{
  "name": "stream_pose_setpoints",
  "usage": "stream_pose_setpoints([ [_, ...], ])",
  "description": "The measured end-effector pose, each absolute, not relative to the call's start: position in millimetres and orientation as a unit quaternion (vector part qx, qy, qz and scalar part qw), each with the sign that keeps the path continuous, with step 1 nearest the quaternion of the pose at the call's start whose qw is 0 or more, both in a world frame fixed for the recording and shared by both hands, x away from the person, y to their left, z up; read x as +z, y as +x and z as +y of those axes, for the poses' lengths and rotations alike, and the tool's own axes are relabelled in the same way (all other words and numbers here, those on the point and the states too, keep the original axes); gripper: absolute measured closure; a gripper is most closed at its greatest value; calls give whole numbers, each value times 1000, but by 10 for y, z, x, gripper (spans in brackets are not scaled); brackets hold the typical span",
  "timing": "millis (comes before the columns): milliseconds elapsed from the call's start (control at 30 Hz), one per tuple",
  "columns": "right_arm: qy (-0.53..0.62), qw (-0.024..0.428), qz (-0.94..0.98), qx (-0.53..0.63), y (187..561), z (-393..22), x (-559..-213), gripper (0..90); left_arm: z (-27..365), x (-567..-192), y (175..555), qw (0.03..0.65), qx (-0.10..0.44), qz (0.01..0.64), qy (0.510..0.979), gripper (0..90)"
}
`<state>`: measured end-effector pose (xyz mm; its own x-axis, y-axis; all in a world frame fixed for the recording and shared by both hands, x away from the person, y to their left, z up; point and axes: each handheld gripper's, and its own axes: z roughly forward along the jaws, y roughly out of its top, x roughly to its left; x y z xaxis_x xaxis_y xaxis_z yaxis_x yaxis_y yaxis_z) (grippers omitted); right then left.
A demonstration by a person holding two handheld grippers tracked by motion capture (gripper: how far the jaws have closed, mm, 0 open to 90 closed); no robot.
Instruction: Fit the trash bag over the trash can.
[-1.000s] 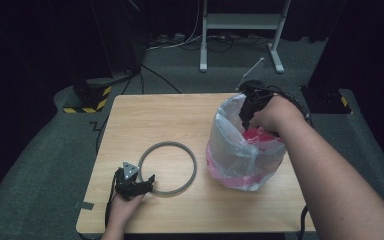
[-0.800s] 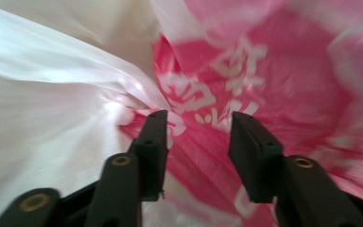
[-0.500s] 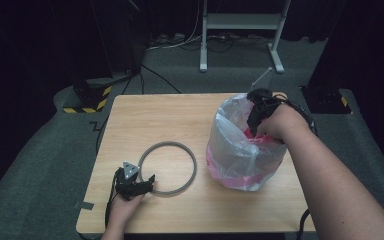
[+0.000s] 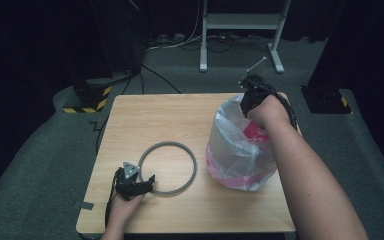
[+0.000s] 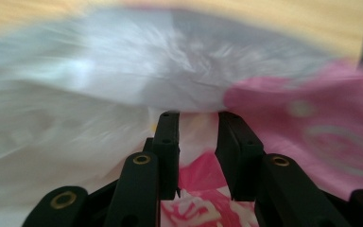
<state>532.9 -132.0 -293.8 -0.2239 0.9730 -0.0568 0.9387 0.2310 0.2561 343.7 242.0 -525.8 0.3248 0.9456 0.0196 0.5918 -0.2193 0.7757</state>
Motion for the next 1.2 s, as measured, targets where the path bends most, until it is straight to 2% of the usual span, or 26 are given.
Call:
stream_pose_setpoints([
  [100,617,93,778,66,5358,-1349,-3129,685,2421,-5258,3437,345,255,523,736,154],
  [200,614,87,782,68,5329,-1362,-3142,671,2421,-5259,3441,346,255,523,736,154],
  [300,606,90,786,83,5255,-1357,-2962,683,2415,-5259,3441,343,255,522,738,154],
  [433,604,108,784,94,5180,-1316,-2620,808,2397,-5260,3443,338,258,520,741,154],
  [500,599,116,785,106,5175,-1258,-2465,830,2389,-5260,3442,335,258,518,744,154],
  [633,605,122,777,124,5270,-1189,-2383,810,2398,-5259,3445,336,257,519,743,154],
  [967,618,87,776,89,5435,-1222,-2947,728,2408,-5260,3444,342,253,521,740,154],
  [1200,615,95,774,114,5288,-1288,-2667,730,2401,-5260,3446,337,256,519,743,154],
])
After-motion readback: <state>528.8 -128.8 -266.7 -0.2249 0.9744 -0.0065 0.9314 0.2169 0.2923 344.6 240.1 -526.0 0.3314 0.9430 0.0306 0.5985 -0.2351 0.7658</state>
